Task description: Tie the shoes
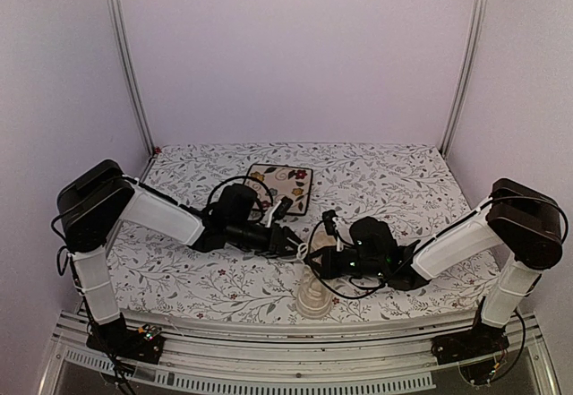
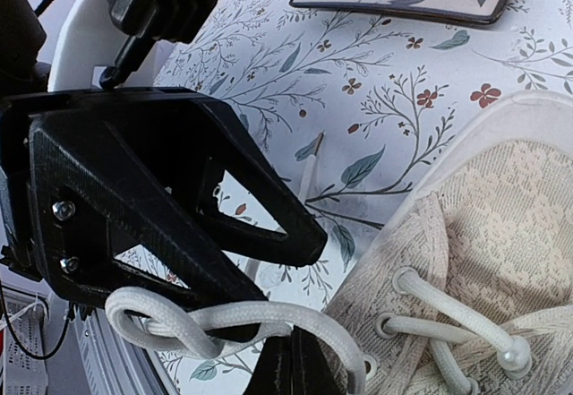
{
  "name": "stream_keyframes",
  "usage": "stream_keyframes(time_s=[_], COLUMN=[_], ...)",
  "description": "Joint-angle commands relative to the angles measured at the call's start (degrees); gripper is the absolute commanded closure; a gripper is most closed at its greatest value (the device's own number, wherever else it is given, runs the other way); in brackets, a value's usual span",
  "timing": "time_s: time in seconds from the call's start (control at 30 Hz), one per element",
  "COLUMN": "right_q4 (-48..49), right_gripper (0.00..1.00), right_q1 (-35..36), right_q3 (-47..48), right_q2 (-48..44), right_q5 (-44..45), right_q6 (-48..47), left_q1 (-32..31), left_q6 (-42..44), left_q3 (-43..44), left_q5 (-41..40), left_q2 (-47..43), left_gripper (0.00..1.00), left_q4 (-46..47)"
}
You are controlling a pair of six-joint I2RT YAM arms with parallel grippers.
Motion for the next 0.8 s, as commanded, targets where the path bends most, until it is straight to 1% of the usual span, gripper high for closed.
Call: stream_keyframes(time_s=[0.0, 0.2, 0.4, 0.6, 0.77], right_q4=[-1.25, -1.38, -1.40, -1.60, -1.70], right_gripper=[0.98, 0.98, 0.98, 0.98, 0.98], right_q1=[0.41, 0.38, 0.42, 0.43, 0.37], right_q3=[0.33, 0.27, 0.39, 0.59, 0.83], right_q2=[0.21, 0.16, 0.26, 0.27, 0.46], right_q5=[0.59, 0.74, 0.76, 0.76, 0.59], right_q6=[0.37, 0.38, 0.36, 0.28, 0.20], left_q1=[-0.22, -0.22, -0.30, -0.40, -0.48], left_q6=[-0.40, -0.06, 1.04, 1.20, 1.18], left_q3=[0.86, 0.80, -0.31, -0.65, 0.03], left_q5=[1.09, 2.91, 4.52, 5.37, 5.98], left_q2=[0.94, 1.33, 0.99, 1.22, 1.55], left_gripper=[0.55, 0.55, 0.62, 0.73, 0.79], left_q4=[1.42, 2.03, 2.73, 3.28, 3.78])
